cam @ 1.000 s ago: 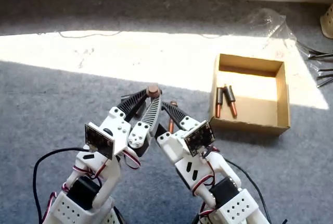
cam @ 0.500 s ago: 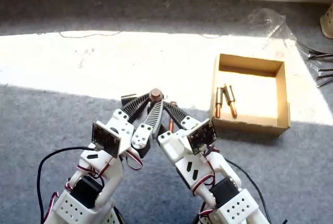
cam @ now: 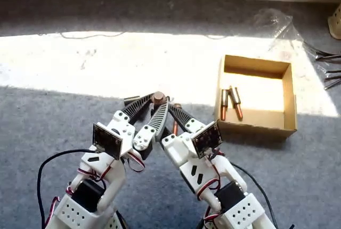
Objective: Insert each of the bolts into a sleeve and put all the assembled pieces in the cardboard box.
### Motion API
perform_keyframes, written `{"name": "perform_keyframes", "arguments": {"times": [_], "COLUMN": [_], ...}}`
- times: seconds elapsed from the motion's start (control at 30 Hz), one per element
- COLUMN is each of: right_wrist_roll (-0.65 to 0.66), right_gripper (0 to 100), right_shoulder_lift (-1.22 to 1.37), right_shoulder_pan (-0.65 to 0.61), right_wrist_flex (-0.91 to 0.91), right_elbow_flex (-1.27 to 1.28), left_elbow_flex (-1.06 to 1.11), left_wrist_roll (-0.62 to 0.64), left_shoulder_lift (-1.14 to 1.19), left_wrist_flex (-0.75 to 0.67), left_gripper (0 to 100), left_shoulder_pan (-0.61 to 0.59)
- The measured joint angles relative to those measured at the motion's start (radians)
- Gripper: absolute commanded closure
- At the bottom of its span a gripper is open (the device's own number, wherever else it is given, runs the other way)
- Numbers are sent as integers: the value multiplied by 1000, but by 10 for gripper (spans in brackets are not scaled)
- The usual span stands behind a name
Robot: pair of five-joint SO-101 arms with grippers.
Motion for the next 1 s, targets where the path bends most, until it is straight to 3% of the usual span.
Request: {"name": "perform_keyframes", "arguments": {"times": [0.3,0.57,0.7,0.87,1.0], "right_wrist_roll": [0,0,0,0,0], "right_gripper": [994,994,994,994,994], "right_shoulder_lift": [2,0,0,0,0], "right_shoulder_pan": [-2,-2,-2,-2,-2], "right_wrist_flex": [2,37,81,81,81], "right_elbow_flex": [0,0,0,0,0], "left_elbow_flex": [-40,-64,-114,-232,-265], "left_wrist_roll": [0,-2,-2,-2,-2], "left_shoulder_lift": [-2,-2,-2,-3,-11], "left_wrist_flex": [124,137,137,137,137], "left_gripper": [829,832,847,967,973], "left_shoulder_pan": [-11,-11,-112,-261,-342]}}
